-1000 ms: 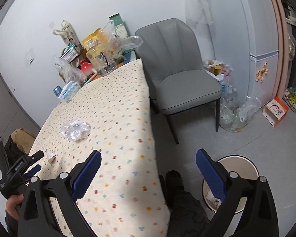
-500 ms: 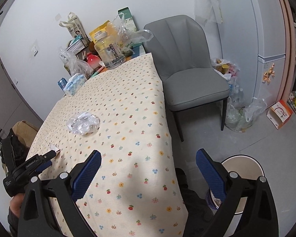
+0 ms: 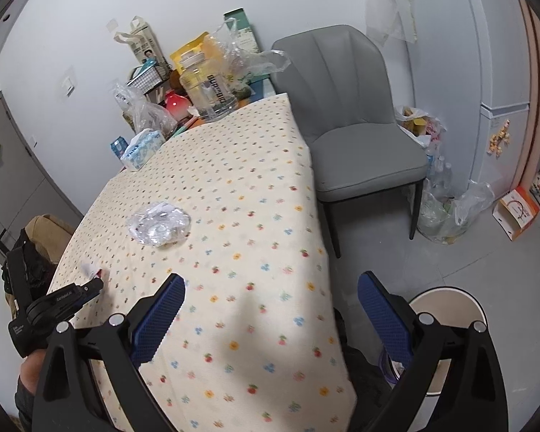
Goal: Collect trash
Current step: 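Grasp the red-and-white paper wrapper with the left tool, then grasp the clear plastic bottle with the right tool while the left tool holds the wrapper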
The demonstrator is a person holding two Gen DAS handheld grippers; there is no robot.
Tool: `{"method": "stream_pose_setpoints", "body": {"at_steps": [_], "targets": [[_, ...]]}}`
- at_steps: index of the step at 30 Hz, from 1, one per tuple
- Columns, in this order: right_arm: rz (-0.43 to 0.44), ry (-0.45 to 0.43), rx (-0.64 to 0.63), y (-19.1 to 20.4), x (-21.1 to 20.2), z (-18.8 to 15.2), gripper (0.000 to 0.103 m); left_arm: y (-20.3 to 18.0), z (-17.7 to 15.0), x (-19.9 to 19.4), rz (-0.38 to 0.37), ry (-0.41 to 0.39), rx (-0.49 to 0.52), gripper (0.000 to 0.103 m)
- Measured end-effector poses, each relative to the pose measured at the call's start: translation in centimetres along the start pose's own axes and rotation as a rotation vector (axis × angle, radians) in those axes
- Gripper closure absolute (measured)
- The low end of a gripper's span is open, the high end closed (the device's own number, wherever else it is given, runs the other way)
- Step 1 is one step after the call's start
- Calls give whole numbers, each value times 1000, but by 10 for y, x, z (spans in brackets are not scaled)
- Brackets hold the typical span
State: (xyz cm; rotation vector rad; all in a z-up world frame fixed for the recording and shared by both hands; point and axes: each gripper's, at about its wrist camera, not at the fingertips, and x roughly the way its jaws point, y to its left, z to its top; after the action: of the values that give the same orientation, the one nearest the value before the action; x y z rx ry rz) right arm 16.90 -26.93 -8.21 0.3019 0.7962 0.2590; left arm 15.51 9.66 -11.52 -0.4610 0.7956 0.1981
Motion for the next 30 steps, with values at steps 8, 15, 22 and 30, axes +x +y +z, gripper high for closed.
{"method": "stream_pose_setpoints", "body": {"at_steps": [8,15,22,30], "targets": [[74,29,-125,63,24,12,9,17,11,-21,-25,-45,-11,102],[113,80,-249,124,55,16,9,41,25,-41,-15,-101,-48,102],[75,115,-365,164,93,23,10,62,32,-43,4,-116,-79,102],[-26,135,-485,186,132,23,10,83,31,-38,13,-112,-122,102]]}}
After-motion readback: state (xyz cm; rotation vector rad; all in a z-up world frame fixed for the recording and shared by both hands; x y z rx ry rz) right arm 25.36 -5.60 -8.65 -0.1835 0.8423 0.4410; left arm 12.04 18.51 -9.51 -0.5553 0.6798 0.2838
